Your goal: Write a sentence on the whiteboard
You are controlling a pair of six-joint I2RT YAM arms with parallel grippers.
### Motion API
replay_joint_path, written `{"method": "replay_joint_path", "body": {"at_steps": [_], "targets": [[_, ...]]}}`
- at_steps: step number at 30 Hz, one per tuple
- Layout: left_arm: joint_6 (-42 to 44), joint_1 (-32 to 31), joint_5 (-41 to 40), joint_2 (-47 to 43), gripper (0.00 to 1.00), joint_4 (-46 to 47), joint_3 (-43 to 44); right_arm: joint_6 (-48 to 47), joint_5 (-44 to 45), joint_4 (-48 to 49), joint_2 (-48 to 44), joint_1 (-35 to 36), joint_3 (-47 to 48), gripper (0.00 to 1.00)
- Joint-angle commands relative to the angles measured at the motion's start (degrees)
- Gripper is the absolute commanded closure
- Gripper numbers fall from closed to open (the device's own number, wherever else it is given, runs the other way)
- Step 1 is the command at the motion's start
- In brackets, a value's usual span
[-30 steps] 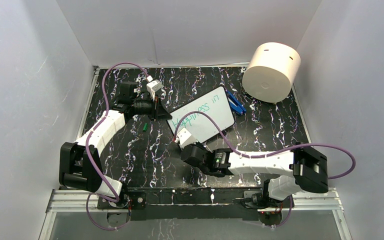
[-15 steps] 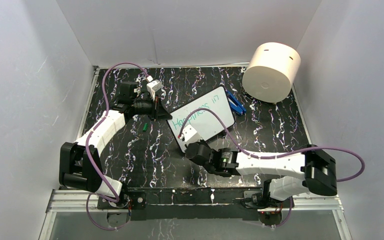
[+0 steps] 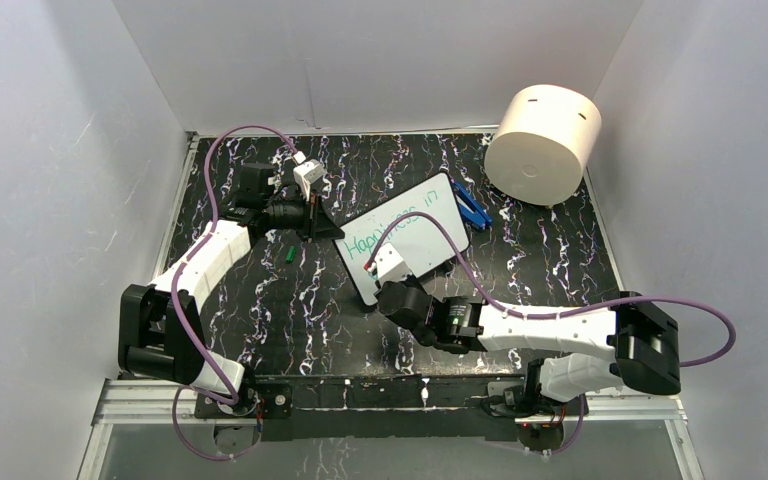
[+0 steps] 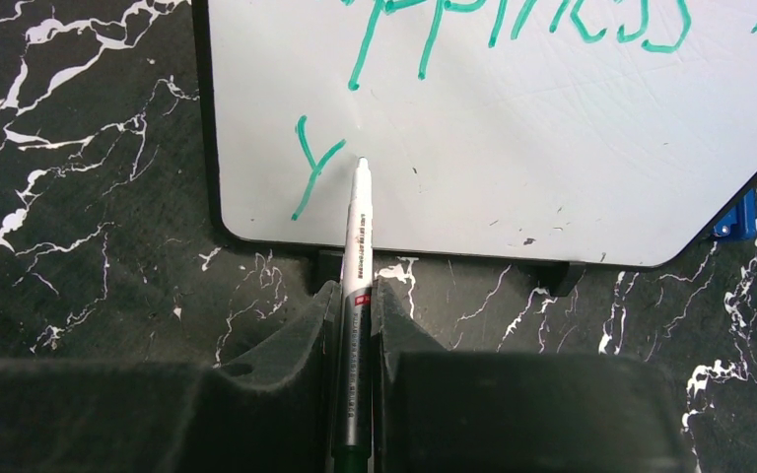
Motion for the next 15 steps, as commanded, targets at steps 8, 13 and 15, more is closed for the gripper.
{"method": "replay_joint_path", "body": {"at_steps": [8,13,15], "targets": [[3.2,-0.4,-7.0,2.5,1.0,-3.3,-0.8,-1.0,1.2,5.9,-0.2,-1.1,-0.5,1.0],[3.2,-0.4,-7.1,2.4,1.0,-3.3,-0.8,-1.3,1.0,6.5,0.5,-1.2,-0.4,1.0],[3.2,-0.4,-7.1,2.3,1.0,-3.4,-0.8,-1.3,0.7,6.8,0.7,-1.2,-0.3,1.0]]}}
